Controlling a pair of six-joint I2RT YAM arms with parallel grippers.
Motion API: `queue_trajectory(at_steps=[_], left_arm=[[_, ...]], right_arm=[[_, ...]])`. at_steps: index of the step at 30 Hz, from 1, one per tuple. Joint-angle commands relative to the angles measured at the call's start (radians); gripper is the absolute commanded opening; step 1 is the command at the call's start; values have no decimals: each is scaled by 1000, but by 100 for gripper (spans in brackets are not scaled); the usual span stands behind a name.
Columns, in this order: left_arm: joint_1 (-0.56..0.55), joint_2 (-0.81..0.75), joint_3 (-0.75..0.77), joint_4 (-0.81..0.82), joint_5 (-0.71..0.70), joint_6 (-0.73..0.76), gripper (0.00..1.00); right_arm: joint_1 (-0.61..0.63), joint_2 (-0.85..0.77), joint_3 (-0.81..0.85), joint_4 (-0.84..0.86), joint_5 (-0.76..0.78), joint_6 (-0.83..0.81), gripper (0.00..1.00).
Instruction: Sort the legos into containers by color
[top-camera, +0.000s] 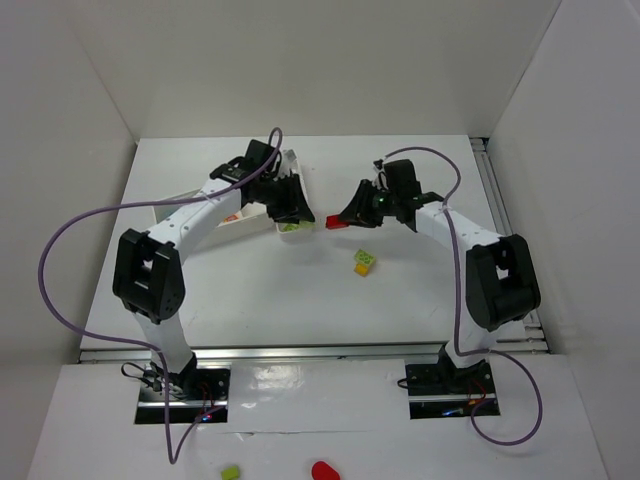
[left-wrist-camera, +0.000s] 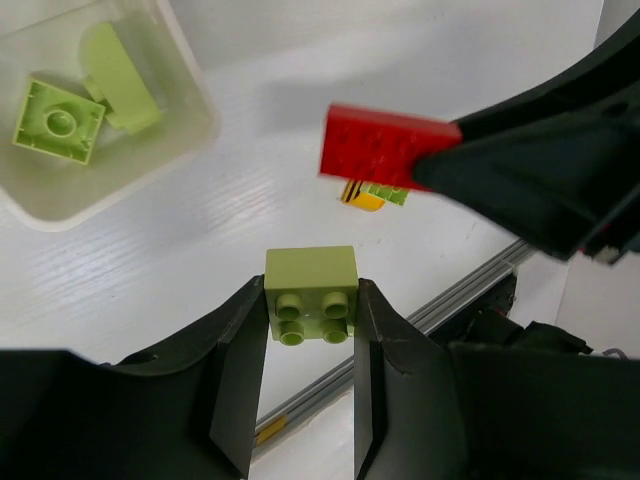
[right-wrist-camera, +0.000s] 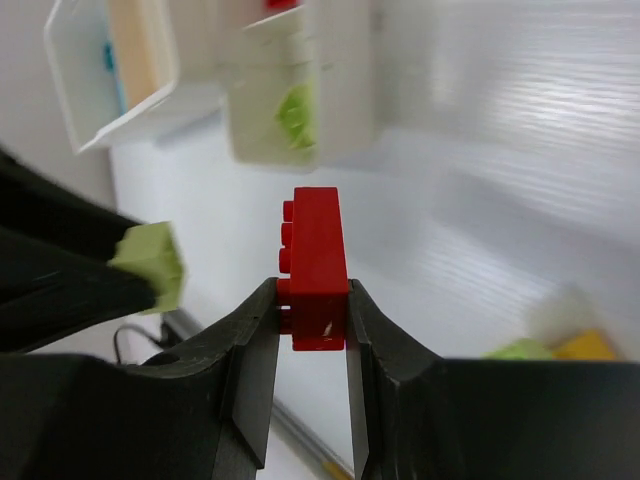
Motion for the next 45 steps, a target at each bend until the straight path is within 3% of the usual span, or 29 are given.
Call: queue_trajectory(at_steps=[1, 6, 9, 13, 18, 23, 26, 31, 32, 37, 45], left_arm=[[40, -39, 20, 10, 35, -16, 0], [69, -8, 29, 10, 34, -16, 0], [69, 33, 101, -56, -92, -25, 0], [22, 199, 283, -188, -395, -25, 0], [0, 322, 434, -249, -500, -15, 0], [0, 356, 446, -285, -561, -15, 0], [-9, 356, 437, -285, -571, 8, 16], [-9, 376, 437, -285, -540, 28, 33], [-9, 376, 437, -294, -531, 39, 54], [-31, 356, 448, -306, -542, 57, 86], [-17, 198, 601, -366, -532, 68, 85]], right_arm=[[-35, -42, -11, -59, 156, -12, 4], [-44, -31, 14, -80, 208, -12, 4], [-44, -20, 43, -80, 208, -21, 4], [-44, -11, 66, -80, 208, -41, 4], [-53, -11, 86, -103, 219, -61, 4], [-64, -11, 95, -114, 228, -72, 4], [-73, 0, 106, -114, 228, -72, 4], [-73, 27, 129, -102, 208, -81, 4], [-73, 27, 141, -102, 197, -81, 4], [-64, 79, 208, -92, 162, -119, 5], [-1, 326, 585, -164, 56, -212, 7]])
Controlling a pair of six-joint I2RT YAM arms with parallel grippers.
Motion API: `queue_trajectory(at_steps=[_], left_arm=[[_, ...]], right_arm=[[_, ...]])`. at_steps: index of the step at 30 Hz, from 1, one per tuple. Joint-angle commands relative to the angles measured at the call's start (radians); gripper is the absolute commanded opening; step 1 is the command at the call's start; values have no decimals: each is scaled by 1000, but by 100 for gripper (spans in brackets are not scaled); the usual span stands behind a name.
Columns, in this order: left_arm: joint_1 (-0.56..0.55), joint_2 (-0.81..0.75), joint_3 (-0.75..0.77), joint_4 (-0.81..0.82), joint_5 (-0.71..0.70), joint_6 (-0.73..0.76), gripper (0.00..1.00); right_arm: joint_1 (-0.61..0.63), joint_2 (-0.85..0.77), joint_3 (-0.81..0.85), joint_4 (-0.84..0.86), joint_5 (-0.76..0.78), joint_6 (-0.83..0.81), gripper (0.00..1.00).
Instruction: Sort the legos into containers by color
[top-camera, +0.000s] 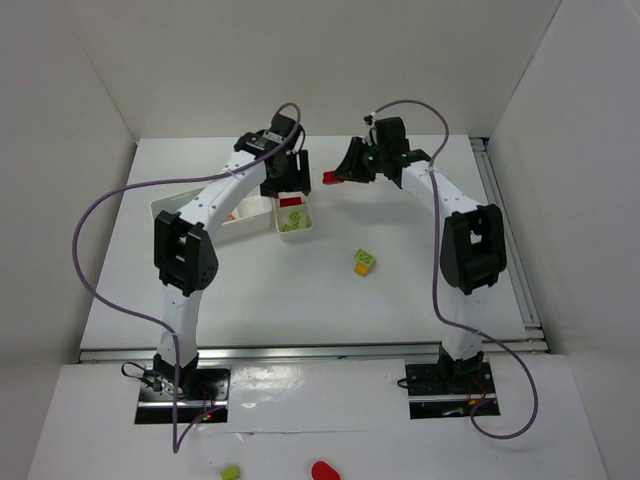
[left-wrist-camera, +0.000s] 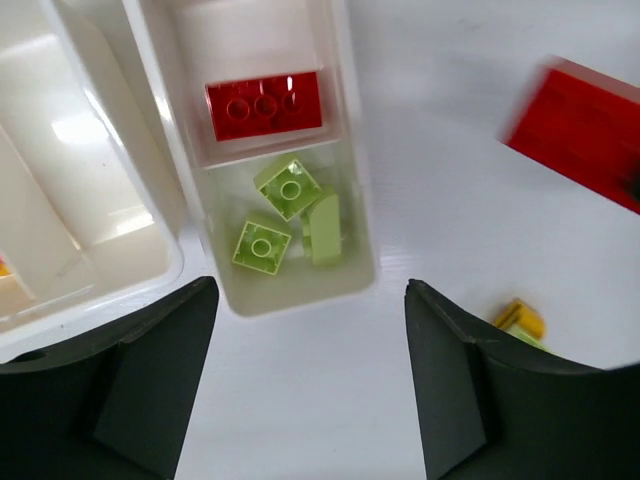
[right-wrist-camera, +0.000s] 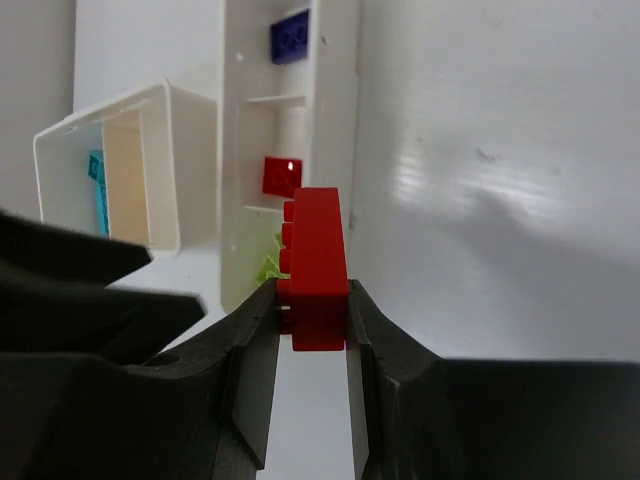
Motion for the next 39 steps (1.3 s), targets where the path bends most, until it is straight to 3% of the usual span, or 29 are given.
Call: queue_trajectory(at_steps=[1, 10, 17, 19, 20, 21, 22, 26, 34, 39], left_arm=[[26, -168, 72, -25, -4, 25, 84], [151, -386, -13, -16, 46, -14, 80], [193, -420, -80, 2, 60, -24, 80], [193, -420, -80, 2, 71, -24, 80], [193, -420, -89, 2, 80, -24, 80], [193, -420, -89, 2, 80, -24, 79], [193, -420, -89, 2, 80, -24, 79], [193, -429, -98, 2, 80, -24, 79], [193, -420, -108, 22, 105, 2, 79], [120, -368, -108, 22, 161, 84, 79]], right_arm=[[55, 116, 173, -46, -62, -71, 7], [138, 352, 465, -28, -117, -72, 8], [185, 500, 640, -28, -96, -63, 10], [185, 509, 661, -28, -73, -63, 18], [185, 522, 661, -28, -62, -54, 27], [185, 522, 672, -28, -53, -54, 51], [185, 522, 687, -28, -53, -54, 58], [167, 487, 687, -28, -43, -54, 70], [124, 214, 398, 49, 59, -72, 64], [55, -76, 4, 58, 133, -83, 57]])
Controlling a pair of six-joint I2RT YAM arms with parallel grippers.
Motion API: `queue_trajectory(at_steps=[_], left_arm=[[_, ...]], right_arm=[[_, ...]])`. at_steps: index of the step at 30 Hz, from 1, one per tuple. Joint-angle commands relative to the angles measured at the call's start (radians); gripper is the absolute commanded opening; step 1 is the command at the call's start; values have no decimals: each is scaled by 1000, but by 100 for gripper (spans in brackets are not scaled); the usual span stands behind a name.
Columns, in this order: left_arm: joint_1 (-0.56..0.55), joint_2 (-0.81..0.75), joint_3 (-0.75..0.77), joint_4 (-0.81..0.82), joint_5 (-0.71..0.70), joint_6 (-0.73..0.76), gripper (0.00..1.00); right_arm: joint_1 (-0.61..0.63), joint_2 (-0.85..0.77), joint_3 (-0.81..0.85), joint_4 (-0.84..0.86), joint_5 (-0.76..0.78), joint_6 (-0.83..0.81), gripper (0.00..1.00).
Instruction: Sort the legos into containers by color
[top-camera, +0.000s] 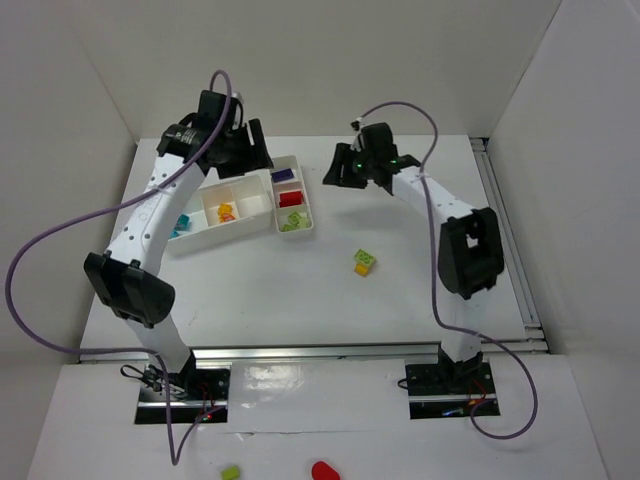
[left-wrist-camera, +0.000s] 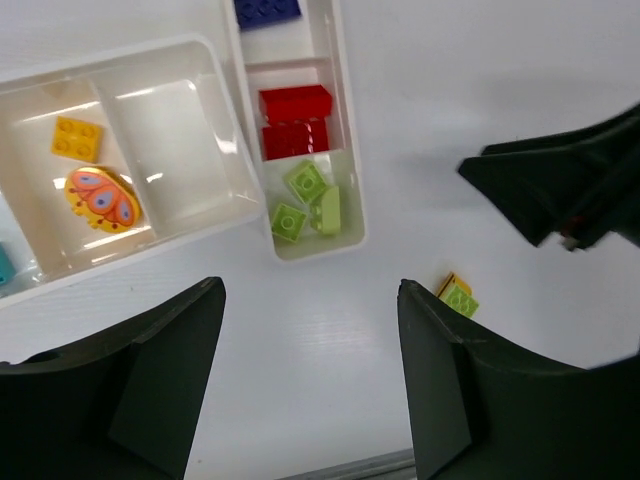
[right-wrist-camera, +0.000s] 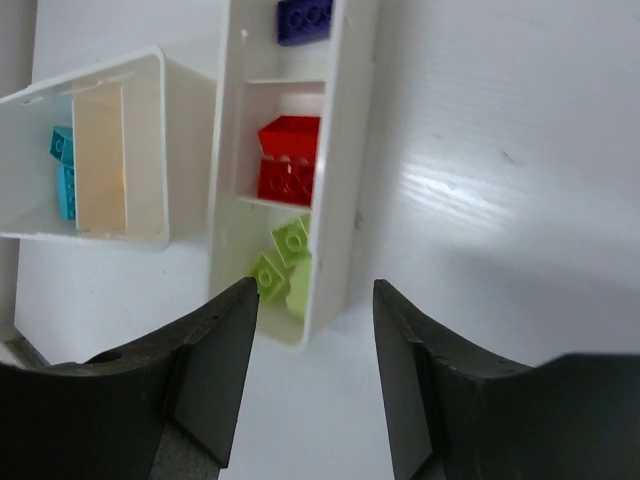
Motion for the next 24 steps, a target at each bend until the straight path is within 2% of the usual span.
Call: queue_trajectory(at_steps=[1, 2, 4, 5, 9, 14, 16, 24], left_arm=[[-59, 65, -3, 23, 68, 75, 79], [-72, 75, -12, 14, 68, 84, 78], [-95, 86, -35, 14, 82, 84, 78], [-95, 86, -61, 23, 91, 84, 78], [-95, 95, -86, 52, 130, 84, 78], [-95, 106, -65, 61, 142, 84, 76], [-95, 106, -65, 61, 142, 93, 76], [-95, 96, -86, 61, 142, 93, 76]], right_arm=[[-55, -242, -194, 53, 93, -40, 57], [-66, -280, -306, 27, 94, -58, 57], [-66, -359, -380, -36, 153, -147, 61], [-66, -373, -426, -116, 153, -178, 68], [-22, -396, -474, -292, 205, -290, 83], [14, -426, -511, -340, 259, -395, 83], [25, -436, -531, -340, 259, -447, 79], [54, -391, -565, -321, 189, -525, 77]])
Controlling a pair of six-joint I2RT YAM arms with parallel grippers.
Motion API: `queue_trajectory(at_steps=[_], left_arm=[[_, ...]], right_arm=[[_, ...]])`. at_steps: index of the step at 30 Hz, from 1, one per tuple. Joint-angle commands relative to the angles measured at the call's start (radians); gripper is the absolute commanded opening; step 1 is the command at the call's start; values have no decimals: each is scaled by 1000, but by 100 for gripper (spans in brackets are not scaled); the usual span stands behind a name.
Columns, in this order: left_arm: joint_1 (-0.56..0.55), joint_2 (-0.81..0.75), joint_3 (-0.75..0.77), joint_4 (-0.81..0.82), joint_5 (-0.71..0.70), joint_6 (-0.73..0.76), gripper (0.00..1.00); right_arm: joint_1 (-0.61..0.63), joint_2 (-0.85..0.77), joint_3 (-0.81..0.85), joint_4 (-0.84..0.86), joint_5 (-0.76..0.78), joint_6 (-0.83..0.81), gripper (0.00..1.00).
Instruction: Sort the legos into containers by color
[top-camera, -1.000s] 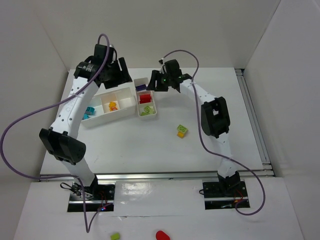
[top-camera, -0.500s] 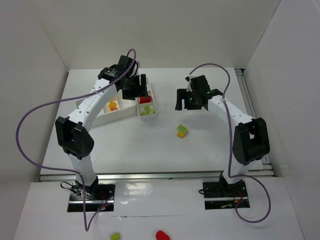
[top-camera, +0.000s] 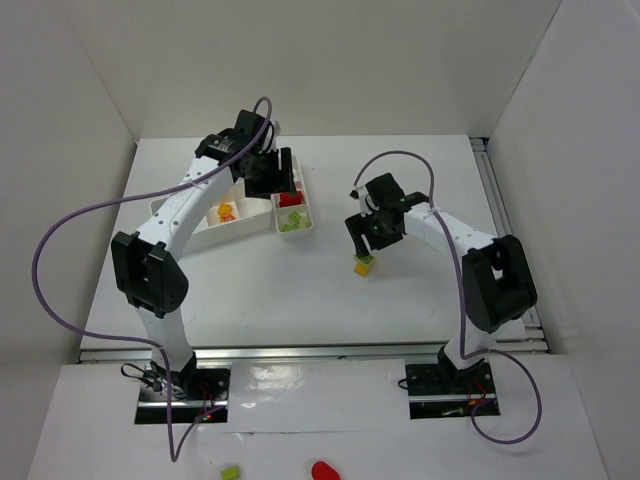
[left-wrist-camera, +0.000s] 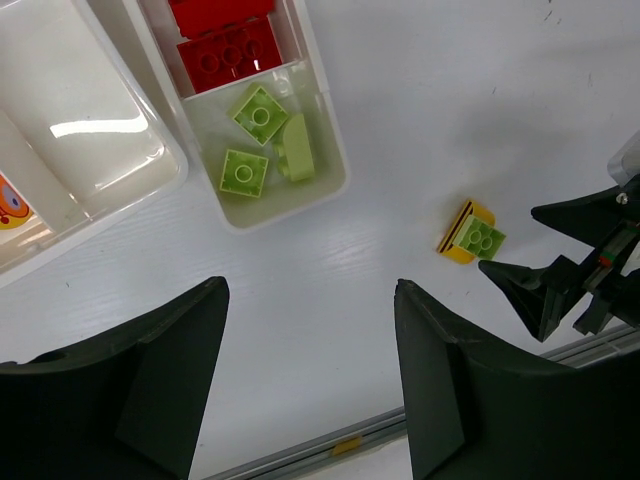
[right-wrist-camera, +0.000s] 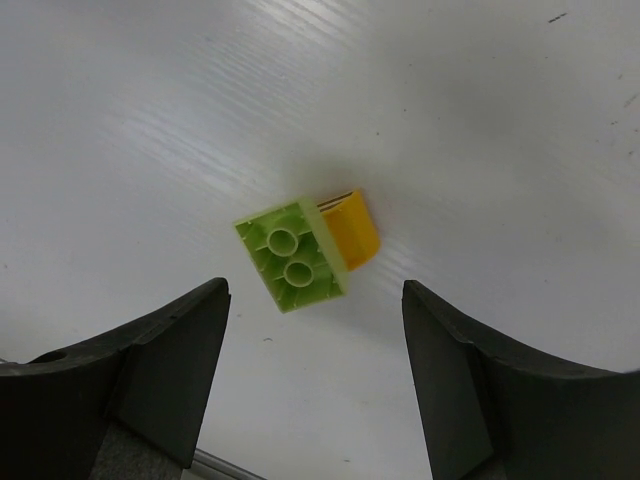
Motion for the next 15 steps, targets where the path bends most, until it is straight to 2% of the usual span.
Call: queue_trajectory(at_steps=[1, 7, 15], left_arm=[[2, -17, 9, 25, 16, 16, 76], [2, -17, 9, 25, 16, 16, 76], [2, -17, -1, 25, 7, 16, 76]], right_arm=[[19, -1, -9, 8, -28, -55, 77], [65, 49, -18, 19, -16, -55, 74], [76, 68, -18, 49, 42, -46, 49]])
